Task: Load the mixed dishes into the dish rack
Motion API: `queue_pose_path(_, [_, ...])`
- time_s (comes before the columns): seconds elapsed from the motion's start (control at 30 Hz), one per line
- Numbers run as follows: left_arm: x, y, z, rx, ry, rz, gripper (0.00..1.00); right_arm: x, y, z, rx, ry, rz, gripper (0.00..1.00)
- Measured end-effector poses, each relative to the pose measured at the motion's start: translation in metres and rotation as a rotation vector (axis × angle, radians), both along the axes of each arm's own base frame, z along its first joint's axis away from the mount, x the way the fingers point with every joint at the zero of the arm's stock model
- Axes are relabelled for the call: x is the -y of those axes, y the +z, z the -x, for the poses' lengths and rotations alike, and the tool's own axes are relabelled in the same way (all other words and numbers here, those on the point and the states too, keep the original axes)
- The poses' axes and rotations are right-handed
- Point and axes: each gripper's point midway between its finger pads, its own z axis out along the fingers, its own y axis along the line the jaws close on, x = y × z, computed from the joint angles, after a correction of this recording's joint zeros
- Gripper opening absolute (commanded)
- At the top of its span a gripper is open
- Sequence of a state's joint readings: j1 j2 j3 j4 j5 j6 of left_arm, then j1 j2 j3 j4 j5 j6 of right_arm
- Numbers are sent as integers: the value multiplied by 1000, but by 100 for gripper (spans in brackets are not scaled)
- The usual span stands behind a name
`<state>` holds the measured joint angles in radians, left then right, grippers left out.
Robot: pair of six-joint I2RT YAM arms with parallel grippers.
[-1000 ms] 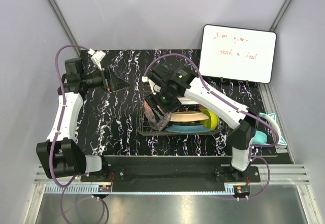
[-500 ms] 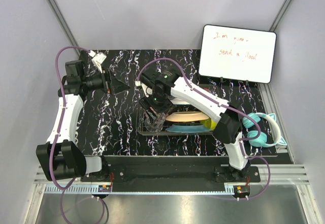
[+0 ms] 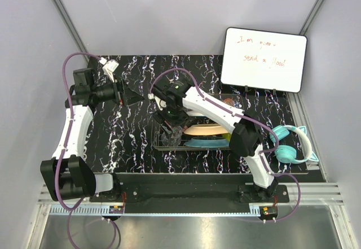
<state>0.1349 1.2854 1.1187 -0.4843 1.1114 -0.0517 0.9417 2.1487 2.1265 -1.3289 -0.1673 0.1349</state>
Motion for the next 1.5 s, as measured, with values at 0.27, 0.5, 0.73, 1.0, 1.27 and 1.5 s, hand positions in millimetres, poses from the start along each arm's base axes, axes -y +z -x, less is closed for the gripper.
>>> queue_pose_path(0.27, [0,0,0,-1,1,0,93,5,-13,-12,55,-11,48,0])
queue_pose_path(0.5, [0,0,0,-1,0,0,93,7,-39,-20,94,-24,77,5])
queue_pose_path(0.73, [0,0,0,-1,1,0,93,6,-42,-18,119,-23,69,31])
queue_pose_path(1.0, [0,-2,-1,-9,0,1,94,5,-39,-16,136,-21,70,99])
queue_pose_path(1.27, [-1,-3,-2,-9,5,-3,95,-8,5,-26,235,-23,20,100])
queue_pose_path(1.5, [-9,-16,-8,9,39,-79,99,-5,85,-38,390,-71,-103,100])
